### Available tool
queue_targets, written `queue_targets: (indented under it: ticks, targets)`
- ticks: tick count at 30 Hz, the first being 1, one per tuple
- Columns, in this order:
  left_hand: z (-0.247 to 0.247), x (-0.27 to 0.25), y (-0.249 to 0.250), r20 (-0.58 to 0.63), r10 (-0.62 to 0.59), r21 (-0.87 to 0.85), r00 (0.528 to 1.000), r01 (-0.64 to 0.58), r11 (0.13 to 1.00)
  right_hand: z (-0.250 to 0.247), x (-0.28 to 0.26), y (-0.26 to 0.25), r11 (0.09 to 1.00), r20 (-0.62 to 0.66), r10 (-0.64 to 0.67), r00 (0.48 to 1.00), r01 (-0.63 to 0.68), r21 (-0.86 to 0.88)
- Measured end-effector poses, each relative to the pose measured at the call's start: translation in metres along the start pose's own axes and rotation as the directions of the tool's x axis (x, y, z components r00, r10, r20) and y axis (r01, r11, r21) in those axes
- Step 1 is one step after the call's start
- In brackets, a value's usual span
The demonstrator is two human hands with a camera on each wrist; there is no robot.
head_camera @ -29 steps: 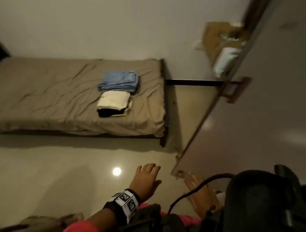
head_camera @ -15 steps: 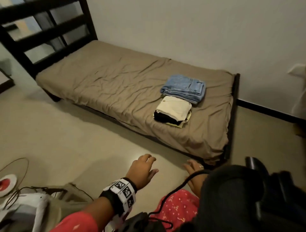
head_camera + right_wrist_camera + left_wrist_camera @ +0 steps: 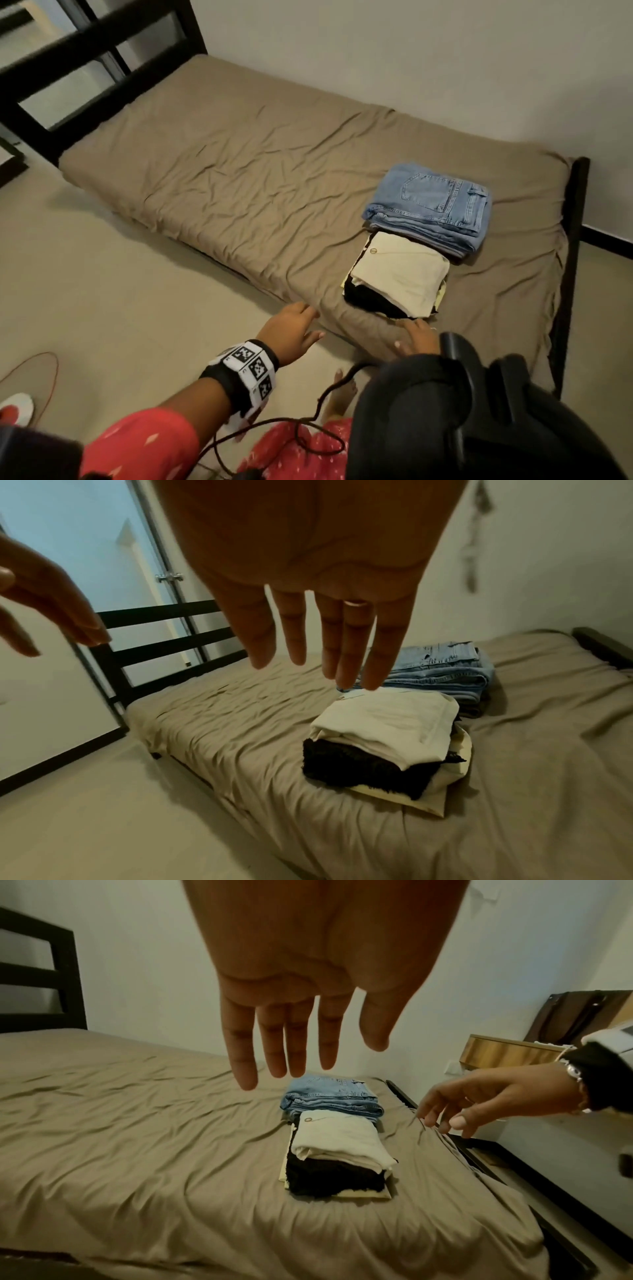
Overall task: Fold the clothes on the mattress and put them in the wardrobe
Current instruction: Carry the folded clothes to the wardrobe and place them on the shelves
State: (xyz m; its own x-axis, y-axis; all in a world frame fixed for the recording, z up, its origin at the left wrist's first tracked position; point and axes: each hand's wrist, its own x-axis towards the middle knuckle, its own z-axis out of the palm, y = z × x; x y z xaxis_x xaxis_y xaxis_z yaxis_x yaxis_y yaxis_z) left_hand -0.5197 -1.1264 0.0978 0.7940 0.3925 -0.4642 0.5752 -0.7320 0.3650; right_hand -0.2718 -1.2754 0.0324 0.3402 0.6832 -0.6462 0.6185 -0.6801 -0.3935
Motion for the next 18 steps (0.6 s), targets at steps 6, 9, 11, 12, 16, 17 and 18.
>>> queue_targets:
  ticks: [6, 9, 11, 12, 16, 17, 18]
  targets:
    - [-0.035, 0.085, -0.008, 0.121, 0.046, 0.013, 0.992, -0.047, 0.999, 0.000, 0.016, -0.003, 0.927, -0.092, 0.195, 0.976, -0.153, 0.343]
    - [-0.045, 0.130, -0.010, 0.192, 0.076, 0.046, 0.978, -0.087, 0.995, 0.018, 0.030, 0.002, 0.821, -0.079, 0.313, 0.947, -0.228, 0.524]
    - [-0.050, 0.164, -0.013, 0.254, 0.096, 0.066, 0.962, -0.116, 0.991, 0.025, 0.047, 0.011, 0.681, -0.014, 0.370, 0.929, -0.261, 0.684]
    - [-0.051, 0.180, -0.015, 0.279, 0.097, 0.065, 0.955, -0.120, 0.991, 0.028, 0.052, 0.010, 0.605, 0.038, 0.384, 0.922, -0.283, 0.744]
    - [-0.034, 0.270, -0.027, 0.381, 0.064, 0.008, 0.922, -0.073, 0.997, 0.058, 0.097, 0.021, 0.152, 0.251, 0.469, 0.847, -0.357, 0.922]
    - [-0.028, 0.289, -0.028, 0.396, 0.052, -0.002, 0.917, -0.056, 0.998, 0.066, 0.108, 0.021, 0.055, 0.284, 0.489, 0.825, -0.354, 0.934]
    - [-0.019, 0.313, -0.029, 0.412, 0.056, -0.013, 0.910, -0.055, 0.998, 0.074, 0.120, 0.023, -0.048, 0.324, 0.501, 0.803, -0.348, 0.936]
